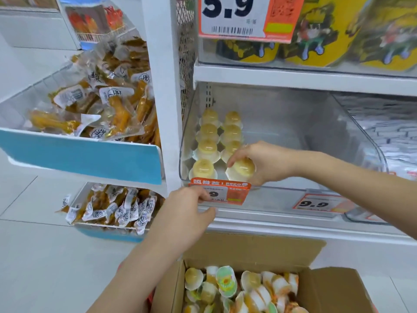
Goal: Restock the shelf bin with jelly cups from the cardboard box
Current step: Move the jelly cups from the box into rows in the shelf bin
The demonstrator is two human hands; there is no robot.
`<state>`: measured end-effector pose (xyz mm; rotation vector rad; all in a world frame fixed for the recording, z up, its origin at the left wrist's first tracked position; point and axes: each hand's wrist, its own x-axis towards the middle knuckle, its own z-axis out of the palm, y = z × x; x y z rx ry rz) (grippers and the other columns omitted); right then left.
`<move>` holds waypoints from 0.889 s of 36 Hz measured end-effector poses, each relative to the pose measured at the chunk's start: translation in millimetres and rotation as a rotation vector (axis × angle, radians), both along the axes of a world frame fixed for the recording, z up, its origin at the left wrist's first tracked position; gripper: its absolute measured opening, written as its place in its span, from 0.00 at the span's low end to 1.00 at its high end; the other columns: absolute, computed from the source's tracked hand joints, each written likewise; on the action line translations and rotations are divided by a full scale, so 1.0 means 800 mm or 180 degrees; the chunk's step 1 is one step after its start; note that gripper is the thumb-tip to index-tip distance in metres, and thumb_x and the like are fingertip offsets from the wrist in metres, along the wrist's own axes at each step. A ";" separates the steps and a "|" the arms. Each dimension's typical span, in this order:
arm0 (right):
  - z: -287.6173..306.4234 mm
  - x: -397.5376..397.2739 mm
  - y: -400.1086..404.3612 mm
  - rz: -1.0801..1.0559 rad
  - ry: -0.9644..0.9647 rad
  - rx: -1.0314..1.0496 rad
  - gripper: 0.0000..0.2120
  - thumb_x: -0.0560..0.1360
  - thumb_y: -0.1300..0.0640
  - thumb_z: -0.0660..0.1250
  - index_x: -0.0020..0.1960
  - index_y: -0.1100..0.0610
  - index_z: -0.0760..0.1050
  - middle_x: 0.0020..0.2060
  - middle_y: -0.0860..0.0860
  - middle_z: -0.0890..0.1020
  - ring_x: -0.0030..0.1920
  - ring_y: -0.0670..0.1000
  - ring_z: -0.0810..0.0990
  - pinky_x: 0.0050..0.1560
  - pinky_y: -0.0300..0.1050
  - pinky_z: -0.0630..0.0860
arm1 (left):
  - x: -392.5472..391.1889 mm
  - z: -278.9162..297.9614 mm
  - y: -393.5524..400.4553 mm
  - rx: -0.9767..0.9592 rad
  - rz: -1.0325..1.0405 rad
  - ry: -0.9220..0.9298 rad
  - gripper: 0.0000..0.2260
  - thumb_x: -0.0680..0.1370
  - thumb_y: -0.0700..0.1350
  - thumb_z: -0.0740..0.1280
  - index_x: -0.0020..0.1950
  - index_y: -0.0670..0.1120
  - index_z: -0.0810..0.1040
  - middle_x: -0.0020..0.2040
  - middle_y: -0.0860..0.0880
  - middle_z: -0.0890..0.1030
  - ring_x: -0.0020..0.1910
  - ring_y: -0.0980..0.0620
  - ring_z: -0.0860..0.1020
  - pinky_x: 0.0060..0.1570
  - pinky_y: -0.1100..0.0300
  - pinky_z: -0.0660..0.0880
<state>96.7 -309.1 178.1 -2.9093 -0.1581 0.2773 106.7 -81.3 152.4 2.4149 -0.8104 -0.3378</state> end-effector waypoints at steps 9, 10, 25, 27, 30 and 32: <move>-0.004 0.006 0.014 0.0251 0.0062 -0.0017 0.22 0.72 0.51 0.72 0.65 0.52 0.74 0.62 0.48 0.77 0.60 0.48 0.74 0.49 0.27 0.60 | -0.006 0.001 -0.005 -0.0043 0.0113 -0.0002 0.13 0.76 0.50 0.67 0.59 0.48 0.77 0.57 0.53 0.78 0.56 0.56 0.76 0.53 0.66 0.70; -0.003 0.005 0.014 0.0252 0.0069 -0.0005 0.22 0.72 0.51 0.72 0.65 0.52 0.74 0.62 0.49 0.77 0.60 0.49 0.74 0.50 0.28 0.61 | -0.007 0.001 -0.005 -0.0045 0.0118 -0.0007 0.13 0.76 0.49 0.67 0.59 0.48 0.77 0.57 0.53 0.78 0.56 0.57 0.75 0.51 0.68 0.69; -0.003 0.004 0.021 0.0336 0.0186 0.0122 0.21 0.75 0.55 0.68 0.67 0.55 0.71 0.63 0.50 0.76 0.61 0.50 0.73 0.52 0.28 0.61 | -0.020 -0.005 -0.010 0.0183 0.0009 -0.0143 0.16 0.76 0.48 0.67 0.63 0.47 0.71 0.61 0.49 0.71 0.60 0.52 0.72 0.58 0.61 0.70; -0.003 0.004 0.021 0.0293 0.0212 0.0151 0.24 0.75 0.54 0.69 0.69 0.55 0.69 0.64 0.50 0.75 0.63 0.49 0.72 0.54 0.29 0.61 | -0.019 -0.005 -0.010 0.0179 0.0001 -0.0141 0.16 0.76 0.48 0.67 0.63 0.46 0.71 0.61 0.49 0.72 0.60 0.52 0.72 0.58 0.61 0.70; -0.005 0.002 0.021 0.0273 0.0203 0.0196 0.26 0.74 0.54 0.70 0.70 0.54 0.67 0.65 0.50 0.74 0.63 0.50 0.71 0.55 0.28 0.61 | -0.018 -0.005 -0.009 0.0167 -0.0015 -0.0156 0.16 0.76 0.47 0.67 0.63 0.46 0.72 0.60 0.49 0.72 0.59 0.52 0.72 0.58 0.61 0.70; -0.004 0.000 0.020 0.0267 0.0183 0.0169 0.27 0.74 0.54 0.70 0.70 0.54 0.67 0.65 0.51 0.73 0.64 0.50 0.71 0.57 0.30 0.61 | -0.018 -0.005 -0.010 0.0167 -0.0013 -0.0153 0.16 0.76 0.47 0.67 0.63 0.45 0.72 0.60 0.48 0.72 0.59 0.51 0.72 0.57 0.62 0.69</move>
